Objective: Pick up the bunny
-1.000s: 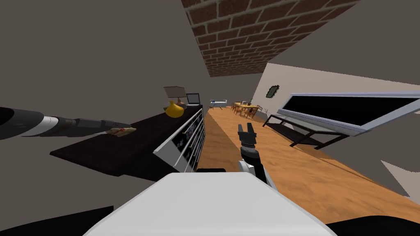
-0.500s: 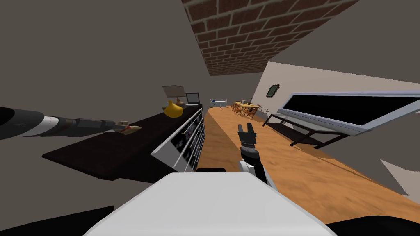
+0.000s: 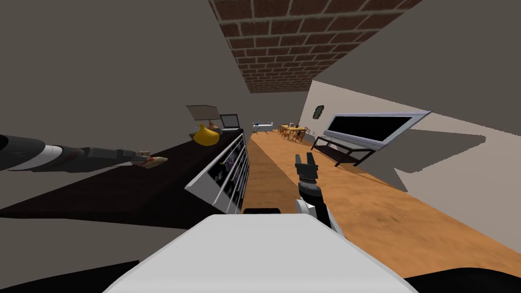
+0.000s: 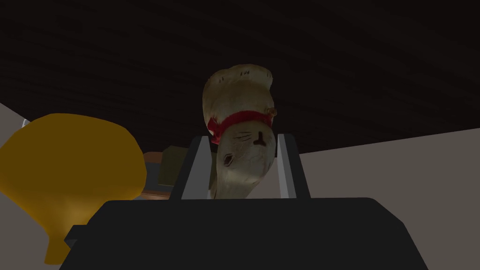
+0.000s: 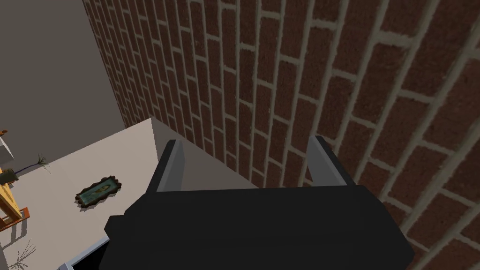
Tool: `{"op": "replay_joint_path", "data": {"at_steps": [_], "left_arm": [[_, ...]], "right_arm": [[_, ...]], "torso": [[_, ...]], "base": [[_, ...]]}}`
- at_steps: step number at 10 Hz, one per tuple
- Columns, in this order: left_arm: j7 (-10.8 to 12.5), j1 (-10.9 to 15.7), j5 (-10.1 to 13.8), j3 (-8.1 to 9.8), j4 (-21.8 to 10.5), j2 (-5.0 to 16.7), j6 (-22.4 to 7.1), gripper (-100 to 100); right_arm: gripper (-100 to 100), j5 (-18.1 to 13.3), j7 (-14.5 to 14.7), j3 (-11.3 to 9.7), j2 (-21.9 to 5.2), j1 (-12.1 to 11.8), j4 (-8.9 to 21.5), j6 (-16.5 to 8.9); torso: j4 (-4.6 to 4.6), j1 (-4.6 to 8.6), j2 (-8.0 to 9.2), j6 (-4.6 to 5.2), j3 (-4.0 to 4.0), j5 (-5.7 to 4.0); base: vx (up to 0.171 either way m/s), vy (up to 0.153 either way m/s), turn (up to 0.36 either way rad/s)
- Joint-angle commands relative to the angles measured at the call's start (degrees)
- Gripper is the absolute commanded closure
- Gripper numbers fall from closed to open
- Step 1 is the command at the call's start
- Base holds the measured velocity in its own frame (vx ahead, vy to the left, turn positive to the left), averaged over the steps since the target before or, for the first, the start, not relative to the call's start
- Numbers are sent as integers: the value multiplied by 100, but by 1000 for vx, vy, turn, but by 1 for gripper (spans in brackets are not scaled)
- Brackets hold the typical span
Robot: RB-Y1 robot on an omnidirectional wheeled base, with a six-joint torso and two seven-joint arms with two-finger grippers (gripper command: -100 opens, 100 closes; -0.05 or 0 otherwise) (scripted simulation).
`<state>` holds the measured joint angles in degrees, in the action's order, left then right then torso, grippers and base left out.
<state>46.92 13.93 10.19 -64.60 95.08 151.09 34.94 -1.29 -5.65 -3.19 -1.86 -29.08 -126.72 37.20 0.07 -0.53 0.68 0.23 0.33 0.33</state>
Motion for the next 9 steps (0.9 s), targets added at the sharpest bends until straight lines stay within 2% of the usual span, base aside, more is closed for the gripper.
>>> {"op": "replay_joint_path", "data": {"at_steps": [1,2,3,4,5,6,7,8,9], "left_arm": [[83,-123,45,4,-162,-42,29,100],[223,-349,137,1,-366,-107,53,100],[223,-349,137,1,-419,-107,53,100],[362,-574,229,-3,-622,-172,77,100],[362,-574,229,-3,-675,-172,77,100],[502,-800,321,-6,-869,-237,101,100],[502,-800,321,-6,-931,-237,101,100],[642,-1026,413,-10,-1118,-302,126,100],[642,-1026,413,-10,-1188,-302,126,100]], "right_arm": [[0,0,0,0,0,0,0,0],[0,0,0,1,0,-2,0,0],[0,0,0,0,0,-1,0,0],[0,0,0,1,0,-3,0,0],[0,0,0,0,0,-1,0,0],[0,0,0,1,0,-3,0,0],[0,0,0,0,0,0,0,0],[0,0,0,1,0,-3,0,0],[0,0,0,1,0,-1,0,0]], "torso": [[0,0,0,0,0,0],[1,1,-12,-13,-4,1],[-4,3,-20,1,-11,0],[-2,3,-26,-11,-12,-2],[-5,4,-23,0,-13,0],[-1,9,-24,-11,-11,-3],[-2,11,-11,2,-7,-3],[2,6,-17,-15,-5,-6],[-3,9,-22,-1,-11,-5]], "base": [[-148,6,-168],[-136,-6,-326],[-125,-2,-190],[-148,-13,-295],[-141,-25,-182],[-193,-27,-347],[-152,-13,-177],[-133,-25,-298],[-118,-10,-170]]}}
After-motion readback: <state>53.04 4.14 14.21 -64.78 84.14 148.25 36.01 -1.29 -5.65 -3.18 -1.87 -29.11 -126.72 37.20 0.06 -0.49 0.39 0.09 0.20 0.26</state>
